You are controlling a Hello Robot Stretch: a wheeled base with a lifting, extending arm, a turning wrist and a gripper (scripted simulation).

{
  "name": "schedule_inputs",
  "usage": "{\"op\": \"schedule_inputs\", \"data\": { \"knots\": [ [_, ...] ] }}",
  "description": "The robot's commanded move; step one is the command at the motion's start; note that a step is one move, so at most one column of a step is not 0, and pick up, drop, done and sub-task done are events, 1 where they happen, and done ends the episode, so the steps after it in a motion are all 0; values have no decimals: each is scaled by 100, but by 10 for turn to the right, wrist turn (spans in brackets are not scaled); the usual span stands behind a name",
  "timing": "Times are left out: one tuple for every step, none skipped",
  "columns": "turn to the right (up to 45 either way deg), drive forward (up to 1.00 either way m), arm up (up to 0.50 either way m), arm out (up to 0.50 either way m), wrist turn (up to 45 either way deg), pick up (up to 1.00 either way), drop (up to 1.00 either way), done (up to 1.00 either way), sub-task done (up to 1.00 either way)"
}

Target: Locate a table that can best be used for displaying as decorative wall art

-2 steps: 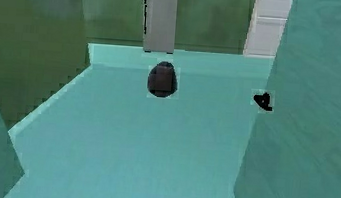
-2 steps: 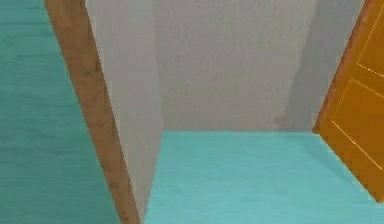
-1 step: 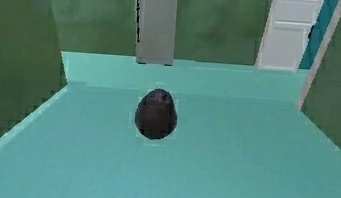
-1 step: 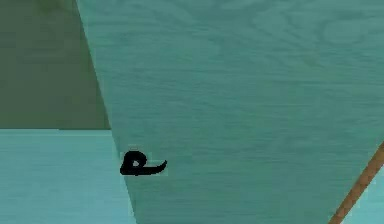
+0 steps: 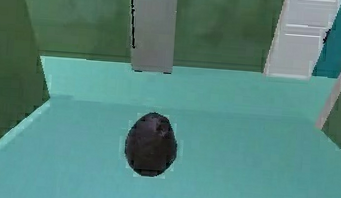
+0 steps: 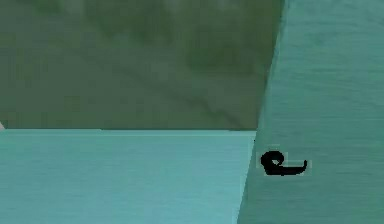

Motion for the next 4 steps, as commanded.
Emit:
{"op": "schedule_inputs", "data": {
  "knots": [
    [330,0,0,0,0,0,0,0,0],
    [0,100,0,0,0,0,0,0,0],
    [0,20,0,0,0,0,0,0,0],
    [-60,0,0,0,0,0,0,0,0]
  ]
}}
